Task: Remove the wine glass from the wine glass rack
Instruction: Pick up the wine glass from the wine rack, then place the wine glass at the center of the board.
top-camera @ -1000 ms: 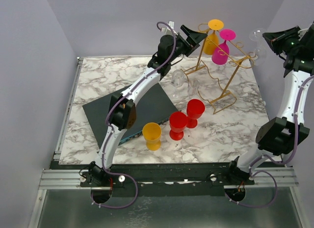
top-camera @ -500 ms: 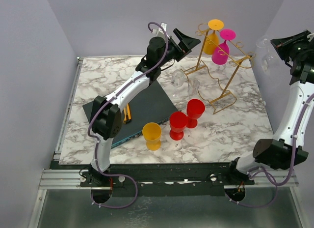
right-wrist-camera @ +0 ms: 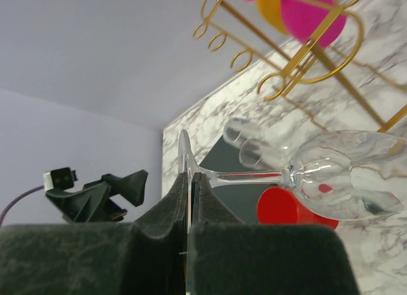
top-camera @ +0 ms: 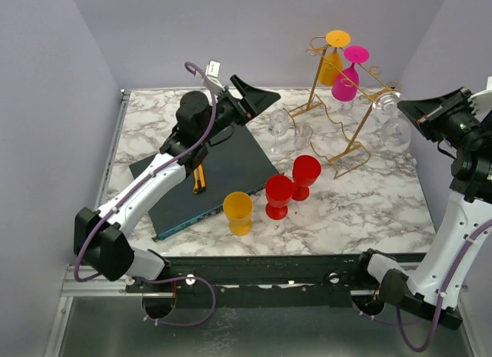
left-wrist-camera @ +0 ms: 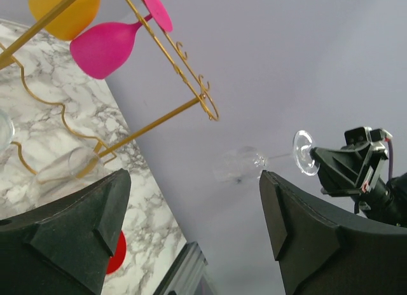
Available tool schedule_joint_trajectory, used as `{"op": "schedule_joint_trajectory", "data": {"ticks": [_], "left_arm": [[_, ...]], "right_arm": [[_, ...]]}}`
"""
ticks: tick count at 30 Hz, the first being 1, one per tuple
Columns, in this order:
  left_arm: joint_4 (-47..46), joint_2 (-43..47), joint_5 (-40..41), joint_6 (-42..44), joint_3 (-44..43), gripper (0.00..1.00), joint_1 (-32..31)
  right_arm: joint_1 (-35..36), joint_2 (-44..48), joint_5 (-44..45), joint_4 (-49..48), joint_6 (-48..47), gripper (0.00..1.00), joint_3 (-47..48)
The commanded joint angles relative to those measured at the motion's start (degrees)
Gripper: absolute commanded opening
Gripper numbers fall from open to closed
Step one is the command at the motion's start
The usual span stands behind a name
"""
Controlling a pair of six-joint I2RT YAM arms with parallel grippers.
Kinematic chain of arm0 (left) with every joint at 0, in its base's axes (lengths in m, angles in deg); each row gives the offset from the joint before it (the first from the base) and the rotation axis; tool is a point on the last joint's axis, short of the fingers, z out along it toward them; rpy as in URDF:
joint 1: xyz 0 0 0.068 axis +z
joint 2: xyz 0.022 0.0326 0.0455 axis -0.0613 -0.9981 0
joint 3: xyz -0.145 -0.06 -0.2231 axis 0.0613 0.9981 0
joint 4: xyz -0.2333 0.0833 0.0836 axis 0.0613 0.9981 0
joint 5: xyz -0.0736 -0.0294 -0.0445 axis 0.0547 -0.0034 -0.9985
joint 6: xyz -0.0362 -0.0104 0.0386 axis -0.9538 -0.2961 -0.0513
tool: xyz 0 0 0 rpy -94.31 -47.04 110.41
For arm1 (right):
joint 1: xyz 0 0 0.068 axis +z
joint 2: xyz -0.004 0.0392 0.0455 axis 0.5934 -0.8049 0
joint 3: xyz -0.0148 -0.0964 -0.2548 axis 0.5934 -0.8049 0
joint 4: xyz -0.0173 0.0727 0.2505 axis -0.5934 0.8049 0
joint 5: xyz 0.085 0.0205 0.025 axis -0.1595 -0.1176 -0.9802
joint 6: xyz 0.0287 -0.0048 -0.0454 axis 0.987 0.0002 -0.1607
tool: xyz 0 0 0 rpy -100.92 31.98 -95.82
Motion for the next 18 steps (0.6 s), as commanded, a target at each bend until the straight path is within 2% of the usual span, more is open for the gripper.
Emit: {"op": "schedule_joint_trajectory", "data": {"ticks": [1,9,18], "left_arm": [[-0.5,7.2,-5.3,1.1,7.5,0.86,1.6],[-2.4,13.3,-10.1,-0.3,14.3,0.77,3.6],[-17.0,10.5,-16.9,-7.6,18.5,0.73,5.8]], "right_arm": [[-0.3,2.1,-13.9,-1.4,4.0,0.00,-1.7],[-0.3,3.6,-23.8,-8.0,14.1,0.01,-0.8],[-0.3,1.5,-28.7,-24.0,28.7,0.01,-4.1]]}}
